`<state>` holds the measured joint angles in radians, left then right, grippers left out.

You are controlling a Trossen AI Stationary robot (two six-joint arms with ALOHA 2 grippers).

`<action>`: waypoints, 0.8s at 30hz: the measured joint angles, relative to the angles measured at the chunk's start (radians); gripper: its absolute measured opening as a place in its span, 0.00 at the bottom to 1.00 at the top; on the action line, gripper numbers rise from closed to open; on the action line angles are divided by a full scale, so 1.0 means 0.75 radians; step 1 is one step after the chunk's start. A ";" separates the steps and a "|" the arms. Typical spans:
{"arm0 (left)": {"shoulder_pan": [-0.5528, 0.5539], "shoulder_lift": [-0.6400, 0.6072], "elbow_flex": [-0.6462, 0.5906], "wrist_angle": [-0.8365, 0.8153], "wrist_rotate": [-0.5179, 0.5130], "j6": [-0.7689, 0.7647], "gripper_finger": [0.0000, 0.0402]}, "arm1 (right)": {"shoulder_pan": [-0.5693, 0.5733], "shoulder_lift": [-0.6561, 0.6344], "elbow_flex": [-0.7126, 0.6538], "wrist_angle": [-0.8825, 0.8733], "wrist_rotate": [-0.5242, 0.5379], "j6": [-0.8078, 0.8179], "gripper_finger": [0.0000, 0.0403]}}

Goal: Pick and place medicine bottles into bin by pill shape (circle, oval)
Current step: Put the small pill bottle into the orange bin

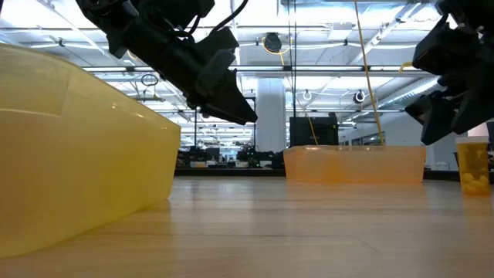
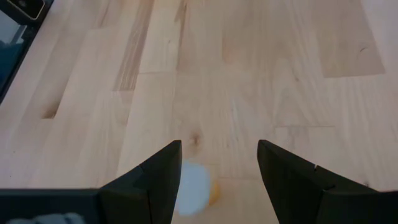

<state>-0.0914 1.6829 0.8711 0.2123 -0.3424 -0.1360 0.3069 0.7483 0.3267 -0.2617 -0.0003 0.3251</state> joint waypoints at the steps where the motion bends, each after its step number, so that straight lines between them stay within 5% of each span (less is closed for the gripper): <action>1: 0.000 0.000 0.000 0.000 0.000 0.000 0.62 | 0.006 0.000 0.000 -0.006 -0.001 0.006 0.50; 24: 0.000 0.000 0.000 0.001 0.000 -0.005 0.62 | 0.136 -0.001 -0.112 0.132 0.032 0.140 0.47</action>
<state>-0.0917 1.6829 0.8711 0.2127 -0.3420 -0.1398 0.4088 0.7479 0.2426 -0.1626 0.0235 0.4299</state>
